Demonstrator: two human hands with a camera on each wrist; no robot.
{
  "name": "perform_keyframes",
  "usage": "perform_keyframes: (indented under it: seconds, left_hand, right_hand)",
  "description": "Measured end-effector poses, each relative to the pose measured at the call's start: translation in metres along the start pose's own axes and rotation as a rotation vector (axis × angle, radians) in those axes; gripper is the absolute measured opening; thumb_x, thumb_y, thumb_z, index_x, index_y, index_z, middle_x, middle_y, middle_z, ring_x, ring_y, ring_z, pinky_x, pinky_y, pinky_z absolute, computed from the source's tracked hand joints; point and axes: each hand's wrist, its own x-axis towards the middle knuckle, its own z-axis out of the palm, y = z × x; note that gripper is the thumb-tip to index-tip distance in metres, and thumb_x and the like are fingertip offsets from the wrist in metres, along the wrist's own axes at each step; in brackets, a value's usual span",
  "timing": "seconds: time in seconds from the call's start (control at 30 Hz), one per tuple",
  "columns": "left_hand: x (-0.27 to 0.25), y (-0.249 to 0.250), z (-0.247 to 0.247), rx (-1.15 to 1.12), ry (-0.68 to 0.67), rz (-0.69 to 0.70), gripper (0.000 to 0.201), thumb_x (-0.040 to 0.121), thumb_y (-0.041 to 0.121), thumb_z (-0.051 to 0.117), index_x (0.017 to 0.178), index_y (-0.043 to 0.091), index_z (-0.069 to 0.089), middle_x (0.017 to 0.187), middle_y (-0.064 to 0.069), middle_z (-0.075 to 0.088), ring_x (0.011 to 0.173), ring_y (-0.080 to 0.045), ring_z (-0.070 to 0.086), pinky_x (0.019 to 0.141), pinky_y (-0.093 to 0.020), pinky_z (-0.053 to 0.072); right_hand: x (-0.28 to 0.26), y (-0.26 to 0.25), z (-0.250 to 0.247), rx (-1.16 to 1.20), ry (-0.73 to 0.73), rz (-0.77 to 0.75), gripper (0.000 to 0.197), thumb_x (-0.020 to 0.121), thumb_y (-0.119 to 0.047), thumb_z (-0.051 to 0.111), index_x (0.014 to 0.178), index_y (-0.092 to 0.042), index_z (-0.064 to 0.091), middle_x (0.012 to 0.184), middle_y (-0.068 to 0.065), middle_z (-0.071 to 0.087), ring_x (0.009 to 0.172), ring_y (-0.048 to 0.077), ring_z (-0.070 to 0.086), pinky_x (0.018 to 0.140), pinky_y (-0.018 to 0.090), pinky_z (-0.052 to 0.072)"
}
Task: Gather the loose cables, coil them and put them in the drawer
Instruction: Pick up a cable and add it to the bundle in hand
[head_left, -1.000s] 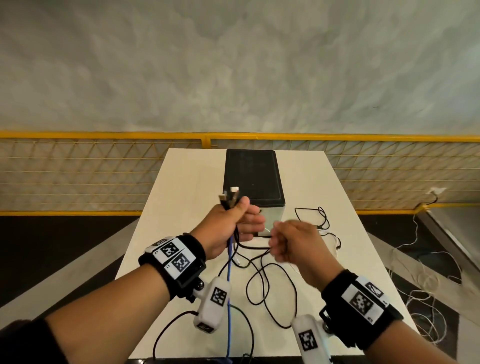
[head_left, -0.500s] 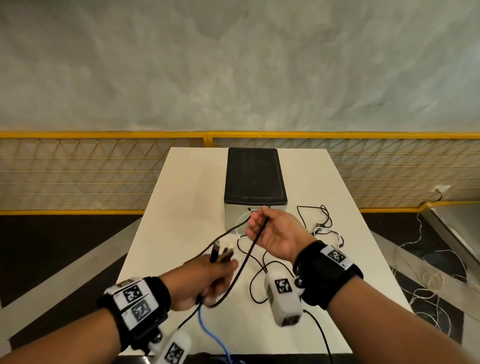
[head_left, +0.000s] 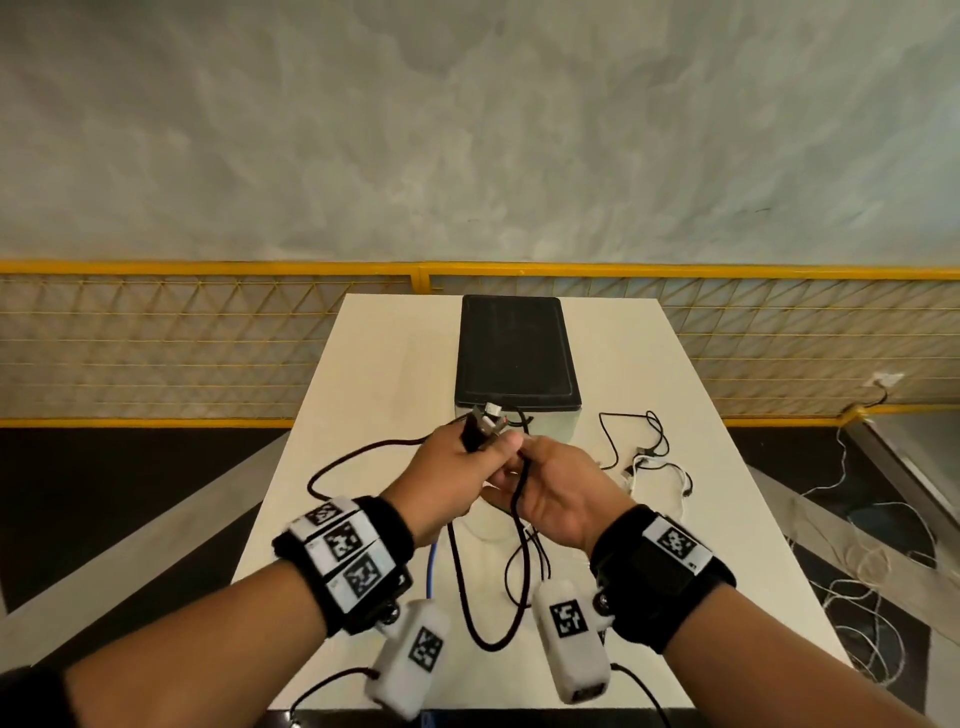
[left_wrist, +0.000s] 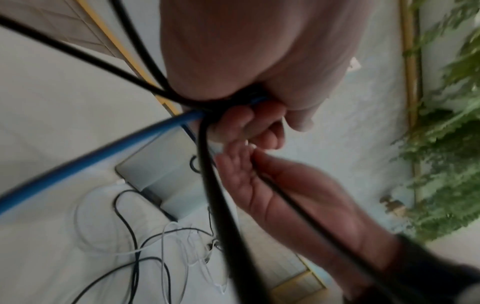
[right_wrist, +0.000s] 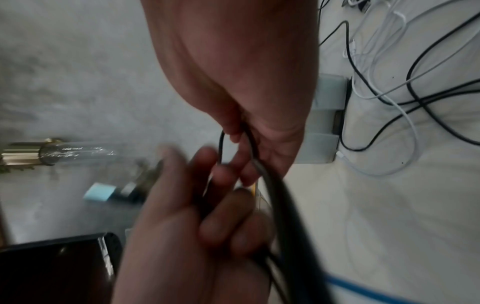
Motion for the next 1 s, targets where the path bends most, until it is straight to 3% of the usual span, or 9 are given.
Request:
perform_keyframes:
  seconds: [0.1,0.27,0.37,0.5,0.63,0.73,0.83,0.9,1.0]
  left_hand:
    - [0.007,-0.007,0.011,0.051,0.006,-0.003,0.018,0.095,0.033,0.060,0.086,0.018,0.067,0.067,0.006,0.062,0.033,0.004,0.045,0.037,-0.010,0.031]
    - [0.005,-0.025,0.017,0.060,-0.096,-0.038,0.018,0.094,0.026,0.063,0.091,0.009,0.067,0.063,-0.003,0.055,0.037,-0.006,0.039,0.039,-0.018,0.032]
    - [0.004,-0.029,0.014,0.036,-0.142,-0.065,0.023,0.096,0.028,0.061,0.087,0.007,0.063,0.061,-0.003,0.052,0.040,-0.009,0.039,0.040,-0.019,0.032]
    - [0.000,-0.026,0.003,-0.200,-0.193,-0.113,0.030,0.098,0.031,0.056,0.090,0.004,0.065,0.057,0.001,0.040,0.043,-0.008,0.030,0.042,-0.020,0.023]
    - [0.006,-0.007,-0.043,-0.500,-0.099,-0.088,0.033,0.092,0.037,0.056,0.068,0.014,0.055,0.048,0.007,0.032,0.035,-0.005,0.027,0.038,-0.018,0.021]
    - [0.011,0.006,-0.079,-0.613,-0.065,-0.064,0.039,0.091,0.044,0.052,0.064,0.017,0.050,0.051,0.006,0.034,0.037,-0.006,0.030,0.039,-0.019,0.028]
    - [0.012,0.005,-0.087,-0.575,-0.045,-0.074,0.046,0.095,0.047,0.048,0.060,0.019,0.040,0.053,0.004,0.031,0.041,-0.008,0.031,0.040,-0.021,0.029]
    - [0.010,0.002,-0.078,-0.516,-0.033,-0.088,0.047,0.096,0.048,0.049,0.059,0.020,0.037,0.054,0.004,0.029,0.045,-0.010,0.030,0.041,-0.021,0.029]
    - [0.007,0.001,-0.060,-0.449,-0.047,-0.107,0.048,0.097,0.046,0.050,0.059,0.021,0.038,0.056,0.002,0.029,0.049,-0.011,0.029,0.042,-0.023,0.026]
  right_hand:
    - [-0.004,0.004,-0.002,0.028,-0.024,-0.017,0.044,0.104,-0.020,0.030,0.138,0.003,0.045,0.110,0.015,0.065,0.083,0.024,0.064,0.096,0.051,0.049]
    - [-0.006,0.010,-0.009,0.088,-0.041,0.040,0.040,0.105,-0.023,0.030,0.112,-0.003,0.064,0.091,0.015,0.075,0.069,0.023,0.071,0.070,0.039,0.059]
    - [-0.011,0.007,-0.006,0.086,-0.048,0.057,0.034,0.104,-0.026,0.033,0.101,-0.007,0.060,0.084,0.016,0.070,0.058,0.024,0.058,0.058,0.034,0.056]
    - [-0.014,-0.007,-0.013,0.153,0.024,0.038,0.026,0.104,-0.024,0.035,0.085,-0.016,0.049,0.068,0.008,0.065,0.052,0.021,0.057,0.062,0.039,0.057]
    - [-0.014,-0.019,-0.042,0.212,0.155,0.049,0.018,0.101,-0.022,0.041,0.085,-0.020,0.048,0.051,-0.004,0.036,0.038,0.010,0.034,0.035,0.018,0.032]
    - [-0.013,-0.018,-0.060,0.209,0.193,0.016,0.018,0.102,-0.020,0.038,0.087,-0.019,0.049,0.046,-0.005,0.031,0.034,0.008,0.026,0.031,0.016,0.023]
    - [-0.012,-0.012,-0.060,0.147,0.228,0.007,0.014,0.101,-0.022,0.042,0.095,-0.015,0.052,0.055,0.000,0.039,0.044,0.014,0.039,0.040,0.023,0.037]
    - [-0.018,-0.008,-0.049,0.004,0.213,0.001,0.013,0.099,-0.027,0.050,0.103,-0.015,0.051,0.075,0.005,0.051,0.070,0.024,0.055,0.066,0.038,0.049]
    - [-0.027,0.001,-0.028,-0.536,0.182,-0.144,0.043,0.091,-0.045,0.059,0.126,-0.023,0.045,0.119,-0.004,0.051,0.122,0.019,0.045,0.105,0.038,0.036]
